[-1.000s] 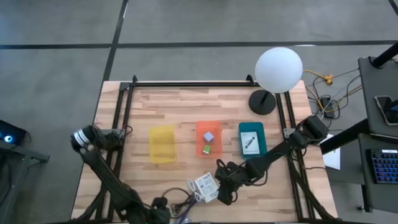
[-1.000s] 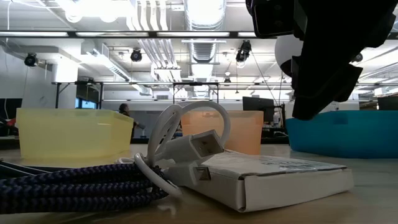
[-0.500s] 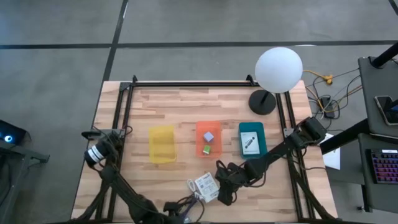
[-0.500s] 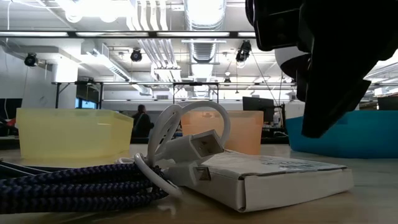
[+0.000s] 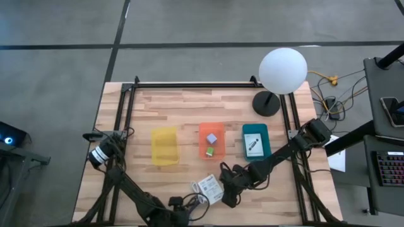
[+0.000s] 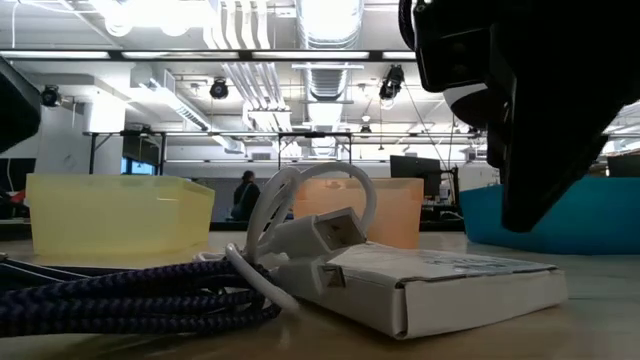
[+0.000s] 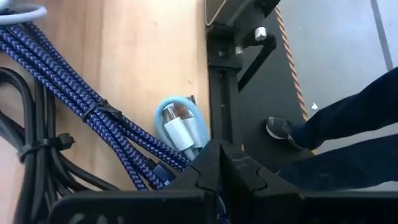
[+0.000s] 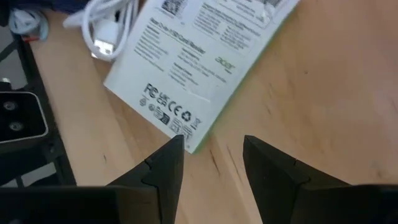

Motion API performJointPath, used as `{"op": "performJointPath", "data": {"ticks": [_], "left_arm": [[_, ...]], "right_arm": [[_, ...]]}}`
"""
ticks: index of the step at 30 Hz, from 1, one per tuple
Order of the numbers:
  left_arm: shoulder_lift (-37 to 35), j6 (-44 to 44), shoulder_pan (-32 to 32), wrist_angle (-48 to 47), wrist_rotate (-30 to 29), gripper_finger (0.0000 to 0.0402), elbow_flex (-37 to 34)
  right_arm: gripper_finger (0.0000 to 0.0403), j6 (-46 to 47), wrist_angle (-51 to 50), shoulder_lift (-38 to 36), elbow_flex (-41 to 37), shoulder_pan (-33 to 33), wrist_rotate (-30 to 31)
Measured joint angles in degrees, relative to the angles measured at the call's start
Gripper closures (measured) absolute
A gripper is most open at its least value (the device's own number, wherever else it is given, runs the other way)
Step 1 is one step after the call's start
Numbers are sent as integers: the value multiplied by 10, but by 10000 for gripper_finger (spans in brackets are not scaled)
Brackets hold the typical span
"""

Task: Pick and place items into bin
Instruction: Put the left light blue USB cable into the yellow bin

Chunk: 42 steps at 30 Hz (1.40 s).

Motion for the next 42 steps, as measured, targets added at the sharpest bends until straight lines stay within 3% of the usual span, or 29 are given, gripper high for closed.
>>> {"op": "performJointPath", "data": {"ticks": [4, 9, 15, 26, 29, 37, 42], "left_arm": [[-14, -7, 3, -27, -3, 401, -20], [-42, -54, 2, -178, -12, 401, -22], [-96, -200, -8, -361, 7, 401, -32], [-191, -347, -41, -389, 4, 397, -28], [-185, -347, -47, -386, 11, 367, -29], [-150, -347, -80, -387, 17, 230, -30], [-115, -375, -90, -416, 18, 196, -30]], "right_arm": [[250, 2, -21, 0, 0, 0, -3], [250, 0, -31, 0, 0, 0, -2], [250, -11, -31, 0, 0, 0, 3], [250, -35, -27, 0, 0, -2, 19], [250, -44, -23, 0, 0, -4, 20], [250, -50, -16, 0, 0, -12, 20], [250, -50, -12, 0, 0, -15, 27]]}}
